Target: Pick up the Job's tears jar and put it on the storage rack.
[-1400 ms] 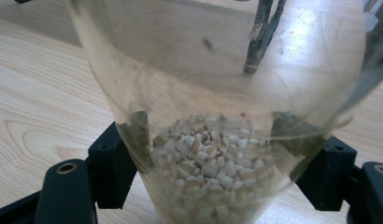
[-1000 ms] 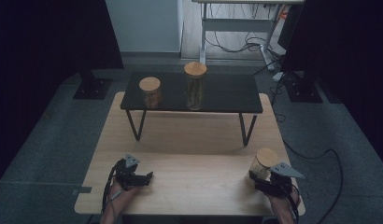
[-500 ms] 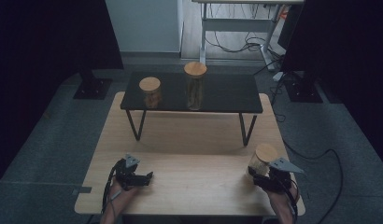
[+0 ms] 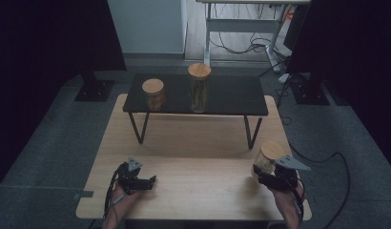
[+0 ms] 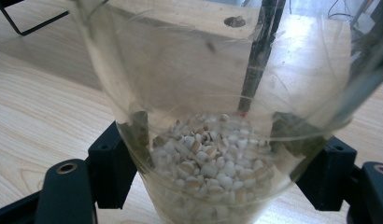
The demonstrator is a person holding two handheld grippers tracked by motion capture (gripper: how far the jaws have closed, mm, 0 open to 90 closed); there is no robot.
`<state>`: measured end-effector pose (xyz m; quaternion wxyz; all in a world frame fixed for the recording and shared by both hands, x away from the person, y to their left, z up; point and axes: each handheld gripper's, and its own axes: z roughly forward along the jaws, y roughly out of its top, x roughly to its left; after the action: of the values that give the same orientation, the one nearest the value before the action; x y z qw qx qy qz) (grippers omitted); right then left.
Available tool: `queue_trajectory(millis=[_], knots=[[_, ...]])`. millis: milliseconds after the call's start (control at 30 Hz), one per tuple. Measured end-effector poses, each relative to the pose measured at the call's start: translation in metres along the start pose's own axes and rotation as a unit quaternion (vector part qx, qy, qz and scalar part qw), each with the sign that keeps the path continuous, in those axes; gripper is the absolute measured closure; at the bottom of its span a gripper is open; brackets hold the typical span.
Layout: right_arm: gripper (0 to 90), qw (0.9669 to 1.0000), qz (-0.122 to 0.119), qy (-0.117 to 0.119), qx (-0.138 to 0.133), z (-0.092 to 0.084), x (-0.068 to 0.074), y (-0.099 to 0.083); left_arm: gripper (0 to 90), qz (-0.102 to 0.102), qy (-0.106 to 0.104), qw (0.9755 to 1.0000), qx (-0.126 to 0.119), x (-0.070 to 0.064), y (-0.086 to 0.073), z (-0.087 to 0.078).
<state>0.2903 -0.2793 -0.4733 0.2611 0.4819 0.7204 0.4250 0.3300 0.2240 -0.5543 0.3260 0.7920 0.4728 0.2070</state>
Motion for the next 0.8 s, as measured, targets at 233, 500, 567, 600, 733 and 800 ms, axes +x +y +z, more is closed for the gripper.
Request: queue_trajectory(millis=[233, 500, 567, 600, 733, 800], knots=[[25.0, 1.0000, -0.004, 0.000, 0.001, 0.001, 0.003, 0.010, 1.6, 0.000, 0.000, 1.0000, 0.000, 0.000, 0.000, 0.000], [25.0, 1.0000, -0.006, -0.006, -0.002, 0.002, 0.004, 0.022, 1.6, 0.000, 0.000, 1.0000, 0.001, 0.000, 0.000, 0.000], [25.0, 1.0000, -0.005, -0.006, -0.002, 0.002, 0.004, 0.024, 1.6, 0.000, 0.000, 1.0000, 0.001, 0.000, 0.000, 0.000], [25.0, 1.0000, -0.006, -0.007, -0.002, 0.003, 0.004, 0.026, 1.6, 0.000, 0.000, 1.0000, 0.001, 0.000, 0.000, 0.000], [25.0, 0.9999, -0.008, -0.007, -0.003, 0.003, 0.003, 0.032, 1.6, -0.001, 0.000, 1.0000, 0.000, 0.000, 0.000, 0.000], [25.0, 0.9999, -0.010, -0.006, -0.005, 0.003, 0.003, 0.035, 1.6, -0.001, 0.000, 1.0000, 0.000, 0.000, 0.000, 0.000]])
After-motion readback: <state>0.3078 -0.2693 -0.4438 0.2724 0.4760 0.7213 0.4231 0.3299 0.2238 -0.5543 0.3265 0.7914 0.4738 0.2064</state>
